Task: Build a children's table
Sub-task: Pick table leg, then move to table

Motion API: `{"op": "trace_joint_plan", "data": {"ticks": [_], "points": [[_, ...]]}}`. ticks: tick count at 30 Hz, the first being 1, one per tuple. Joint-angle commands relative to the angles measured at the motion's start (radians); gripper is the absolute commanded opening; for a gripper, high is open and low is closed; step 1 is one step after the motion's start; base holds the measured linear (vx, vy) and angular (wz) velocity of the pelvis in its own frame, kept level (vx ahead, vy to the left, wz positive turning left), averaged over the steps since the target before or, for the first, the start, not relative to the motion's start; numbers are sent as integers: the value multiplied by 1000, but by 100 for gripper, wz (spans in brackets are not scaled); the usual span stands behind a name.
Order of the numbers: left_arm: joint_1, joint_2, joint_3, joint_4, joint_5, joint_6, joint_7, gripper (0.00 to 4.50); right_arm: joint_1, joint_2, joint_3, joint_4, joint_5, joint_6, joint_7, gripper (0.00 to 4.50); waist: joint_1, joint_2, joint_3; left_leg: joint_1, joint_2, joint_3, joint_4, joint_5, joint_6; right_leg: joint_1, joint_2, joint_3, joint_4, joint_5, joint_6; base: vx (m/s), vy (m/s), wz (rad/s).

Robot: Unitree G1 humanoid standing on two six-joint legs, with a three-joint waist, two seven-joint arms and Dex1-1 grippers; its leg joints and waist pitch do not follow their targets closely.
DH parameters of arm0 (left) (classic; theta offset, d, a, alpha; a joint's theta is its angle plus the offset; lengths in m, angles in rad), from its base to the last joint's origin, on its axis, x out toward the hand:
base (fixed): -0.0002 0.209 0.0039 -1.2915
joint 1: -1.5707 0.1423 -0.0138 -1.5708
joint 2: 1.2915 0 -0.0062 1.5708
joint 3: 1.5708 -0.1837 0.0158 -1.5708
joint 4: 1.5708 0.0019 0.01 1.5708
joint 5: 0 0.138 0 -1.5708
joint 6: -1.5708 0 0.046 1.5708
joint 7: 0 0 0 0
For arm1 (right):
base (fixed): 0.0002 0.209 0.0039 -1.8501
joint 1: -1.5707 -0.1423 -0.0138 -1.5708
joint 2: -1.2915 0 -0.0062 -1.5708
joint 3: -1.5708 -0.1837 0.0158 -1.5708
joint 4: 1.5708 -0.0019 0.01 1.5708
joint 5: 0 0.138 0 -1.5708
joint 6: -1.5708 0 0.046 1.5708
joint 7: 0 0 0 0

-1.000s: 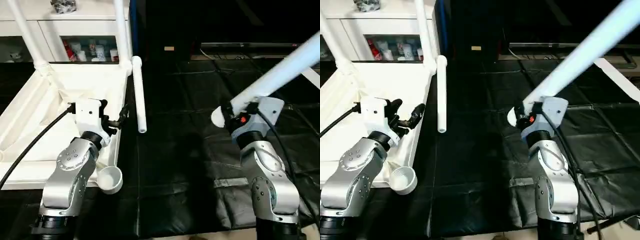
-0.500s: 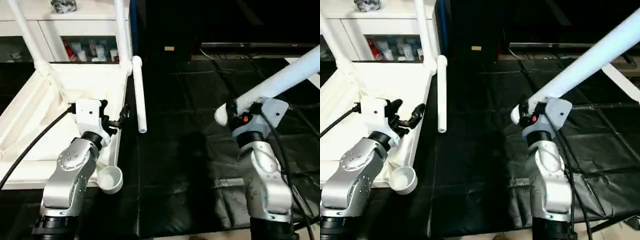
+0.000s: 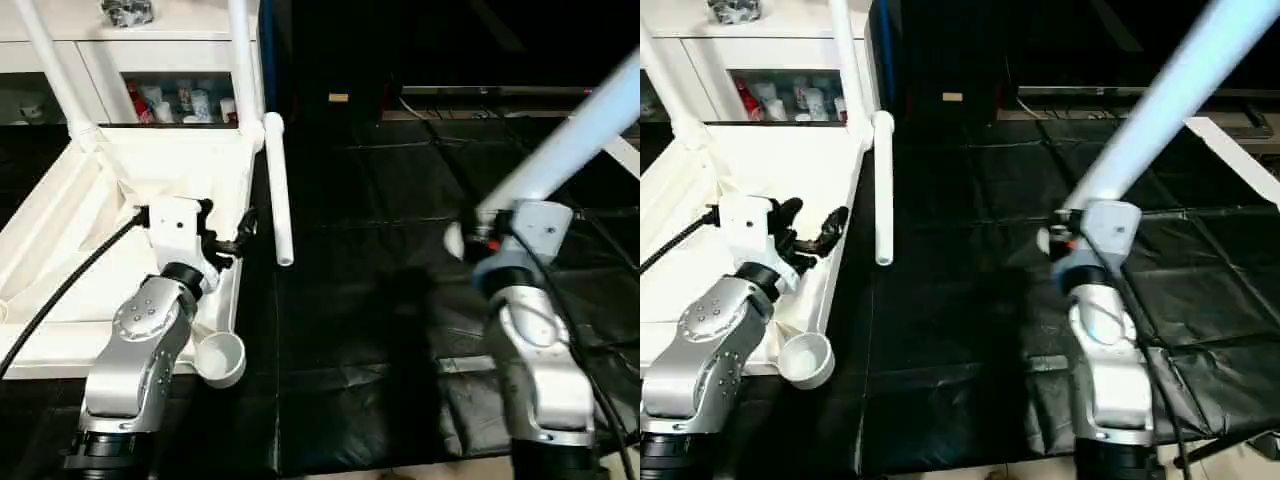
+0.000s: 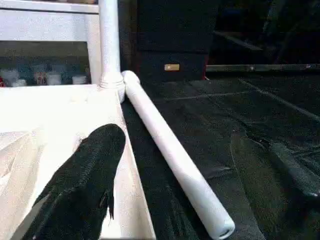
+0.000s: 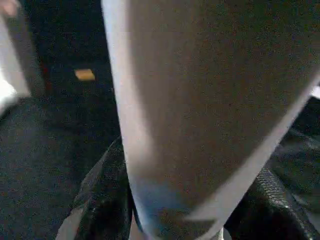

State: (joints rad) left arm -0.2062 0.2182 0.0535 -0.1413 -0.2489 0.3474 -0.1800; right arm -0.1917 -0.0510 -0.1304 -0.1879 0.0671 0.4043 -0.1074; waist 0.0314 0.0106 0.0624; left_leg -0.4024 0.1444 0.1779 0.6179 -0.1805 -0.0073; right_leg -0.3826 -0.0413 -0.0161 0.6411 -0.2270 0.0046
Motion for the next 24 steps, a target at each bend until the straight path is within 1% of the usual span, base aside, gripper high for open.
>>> {"op": "trace_joint_plan", "data": {"ticks": [1,3,4,5,8,9,10,11,12,13,14,15,16,17,19,21,22,23,24], "points": [[-6,-3,5,-10,6,6,4,385,-5,-7,-4,-16,-16,17,-13,192,-2,-6,-61,32,72,-35,-83,-224,-55,22,-87,48,-88,-139,-119,0,0,0],[-6,-3,7,-10,5,7,3,385,-7,-11,-3,-17,-26,20,-7,192,-2,-5,-61,33,73,-36,-84,-229,-55,21,-87,48,-88,-153,-119,0,0,0],[-6,-2,8,-10,5,7,3,385,-10,-8,-7,-17,-16,2,5,192,-2,-4,-61,32,73,-36,-84,-232,-55,21,-88,48,-89,-156,-119,0,0,0],[-6,-1,9,-10,5,8,2,385,-14,-11,-3,-23,5,28,32,192,-3,-4,-60,32,74,-37,-84,-236,-57,21,-88,48,-89,-161,-118,0,0,0],[-3,4,16,-10,4,15,0,385,-22,-22,11,-46,45,51,83,192,-3,-4,-61,33,74,-37,-83,-236,-50,22,-88,48,-89,-157,-121,0,0,0],[-2,5,19,-10,3,19,1,385,-25,-30,21,-54,51,54,96,192,-2,-6,-61,32,74,-37,-82,-227,-47,24,-88,48,-88,-147,-122,0,0,0],[0,5,22,-11,1,23,2,385,-29,-52,45,-55,23,46,104,192,-2,-8,-61,32,75,-36,-82,-221,-46,24,-88,48,-88,-142,-124,0,0,0],[1,6,23,-14,0,31,4,385,-32,-54,51,-55,27,53,111,192,-1,-6,-61,32,74,-36,-81,-210,-46,25,-88,47,-88,-136,-127,0,0,0],[2,6,24,-17,-2,36,5,385,-33,-46,45,-58,42,63,110,192,-2,-11,-61,32,75,-35,-80,-205,-44,24,-88,47,-88,-133,-128,0,0,0],[4,7,24,-21,-3,39,5,385,-35,-50,50,-61,40,88,112,192,-2,-12,-62,32,74,-34,-80,-201,-38,24,-88,48,-86,-132,-130,0,0,0],[6,8,25,-24,-3,43,6,385,-35,-49,51,-64,46,100,119,192,-1,-10,-61,32,74,-35,-81,-200,-37,24,-88,47,-86,-140,-132,0,0,0],[9,7,27,-28,-3,52,10,385,-29,-31,46,-74,93,112,150,192,-2,-10,-61,33,74,-35,-80,-208,-38,23,-89,48,-87,-149,-134,0,0,0],[11,8,27,-29,-4,53,8,385,-25,-23,42,-77,104,121,153,192,-2,-9,-61,32,76,-37,-81,-217,-37,23,-91,48,-87,-155,-134,0,0,0],[13,10,26,-29,-5,50,1,385,-19,-20,43,-81,118,133,166,192,-3,-10,-61,32,76,-36,-82,-217,-37,22,-90,48,-88,-157,-134,0,0,0],[15,12,24,-30,-5,42,-7,385,-11,-24,49,-86,116,135,171,192,-2,-11,-61,33,77,-37,-83,-218,-39,22,-89,47,-89,-158,-134,0,0,0],[18,10,22,-35,-7,39,-14,385,0,-40,62,-86,96,115,175,192,0,-12,-61,33,77,-36,-84,-214,-46,22,-89,47,-87,-148,-135,0,0,0],[20,7,21,-42,-9,44,-15,385,2,-45,65,-84,84,109,169,192,1,-11,-61,33,75,-35,-83,-212,-44,23,-91,49,-88,-148,-135,0,0,0],[20,7,20,-44,-8,47,-15,385,1,-51,67,-83,72,111,162,192,4,-15,-61,25,70,-28,-76,-204,-19,29,-107,58,-94,-155,-142,0,0,0],[21,6,20,-46,-7,48,-14,385,0,-53,68,-83,65,114,159,192,11,-19,-63,16,65,-24,-62,-185,21,38,-132,72,-104,-168,-152,0,0,0]]}}
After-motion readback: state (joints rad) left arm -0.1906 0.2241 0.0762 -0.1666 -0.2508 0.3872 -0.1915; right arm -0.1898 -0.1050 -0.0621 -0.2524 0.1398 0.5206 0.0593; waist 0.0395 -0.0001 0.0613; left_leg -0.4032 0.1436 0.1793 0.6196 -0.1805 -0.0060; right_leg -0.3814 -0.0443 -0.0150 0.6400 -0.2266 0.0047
